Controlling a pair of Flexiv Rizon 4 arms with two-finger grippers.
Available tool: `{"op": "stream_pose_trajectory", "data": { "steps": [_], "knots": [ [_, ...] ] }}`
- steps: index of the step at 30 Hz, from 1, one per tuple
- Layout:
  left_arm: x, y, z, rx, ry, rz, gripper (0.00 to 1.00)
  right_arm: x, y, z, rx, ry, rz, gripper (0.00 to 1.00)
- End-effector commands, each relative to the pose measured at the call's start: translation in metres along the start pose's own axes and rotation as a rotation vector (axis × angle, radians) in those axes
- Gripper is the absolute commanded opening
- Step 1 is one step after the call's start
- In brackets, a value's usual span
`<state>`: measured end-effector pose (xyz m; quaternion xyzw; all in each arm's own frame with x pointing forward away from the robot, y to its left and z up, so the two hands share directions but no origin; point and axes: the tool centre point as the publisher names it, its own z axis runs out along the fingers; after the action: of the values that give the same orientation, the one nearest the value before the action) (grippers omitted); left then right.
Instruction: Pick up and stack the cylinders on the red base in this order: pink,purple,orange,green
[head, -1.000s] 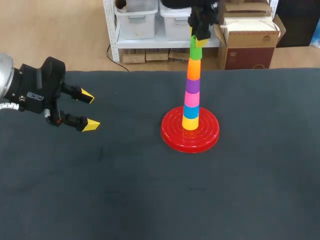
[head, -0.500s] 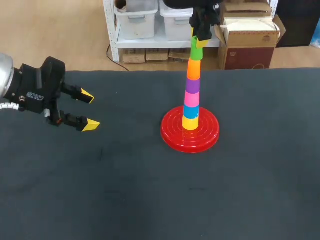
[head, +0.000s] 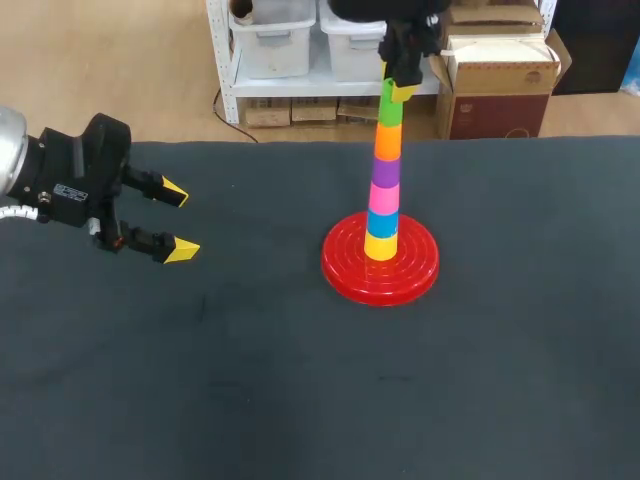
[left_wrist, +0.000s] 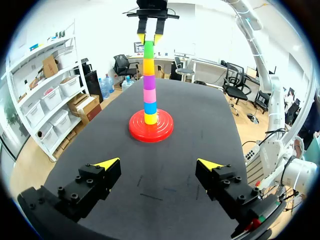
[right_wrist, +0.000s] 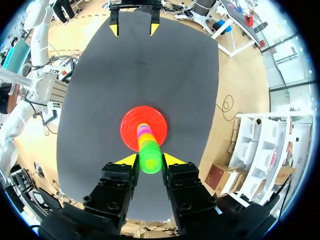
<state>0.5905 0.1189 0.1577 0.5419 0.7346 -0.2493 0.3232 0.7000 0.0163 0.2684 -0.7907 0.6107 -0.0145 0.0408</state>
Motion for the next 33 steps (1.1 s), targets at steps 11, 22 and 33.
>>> {"op": "stream_pose_trajectory", "data": {
  "steps": [11,22,33],
  "knots": [
    [0.002,0.000,0.000,-0.001,-0.005,0.003,1.00,0.004,0.005,0.017,-0.038,0.005,0.010,0.00],
    [0.002,0.000,0.000,-0.001,-0.005,0.003,1.00,0.005,0.023,-0.018,0.096,-0.048,0.021,1.00],
    [0.002,0.000,0.000,-0.001,-0.005,0.003,1.00,0.055,0.093,-0.017,0.240,-0.291,0.198,1.00]
  ]
}}
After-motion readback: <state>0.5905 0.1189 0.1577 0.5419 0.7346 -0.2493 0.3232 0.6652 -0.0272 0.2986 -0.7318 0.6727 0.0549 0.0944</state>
